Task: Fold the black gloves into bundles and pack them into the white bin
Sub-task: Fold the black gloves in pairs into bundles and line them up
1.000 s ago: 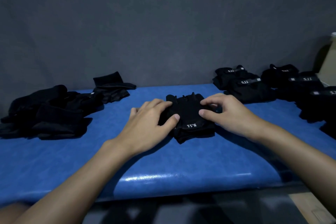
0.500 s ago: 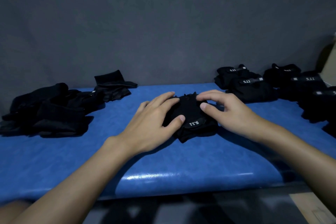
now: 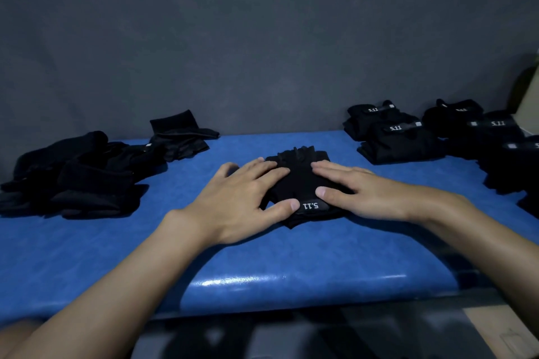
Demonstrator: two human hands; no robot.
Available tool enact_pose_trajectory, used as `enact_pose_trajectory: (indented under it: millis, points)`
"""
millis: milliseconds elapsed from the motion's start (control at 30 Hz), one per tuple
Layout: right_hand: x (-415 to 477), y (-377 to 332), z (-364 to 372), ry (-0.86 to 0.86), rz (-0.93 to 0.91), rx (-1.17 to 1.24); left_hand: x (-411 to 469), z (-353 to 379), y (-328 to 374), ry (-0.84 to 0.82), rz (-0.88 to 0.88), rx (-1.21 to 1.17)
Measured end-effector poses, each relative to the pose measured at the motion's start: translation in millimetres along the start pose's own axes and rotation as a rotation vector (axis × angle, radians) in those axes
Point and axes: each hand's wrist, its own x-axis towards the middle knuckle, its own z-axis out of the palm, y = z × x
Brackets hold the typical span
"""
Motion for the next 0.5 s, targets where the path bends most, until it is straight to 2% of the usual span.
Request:
enact_pose_trajectory:
  millis: [167,267,367,500]
  points:
    - [2,2,1,0.000,-0.037,-0.028,-1,-1,1,-0.014,-0.020,0.012]
    - [-1,1,3,0.131,-0.069,0.141,-1,0,0,-0.003,-0.023,0.011]
    - [-9,-3,0,0.283,-0.183,0.267,-1,1,-1,0.018,-0.022,0.016]
    - [-20,-5,-3,0.213,-0.202,0.287,-1,2,-1,0.049,-0.018,0.008]
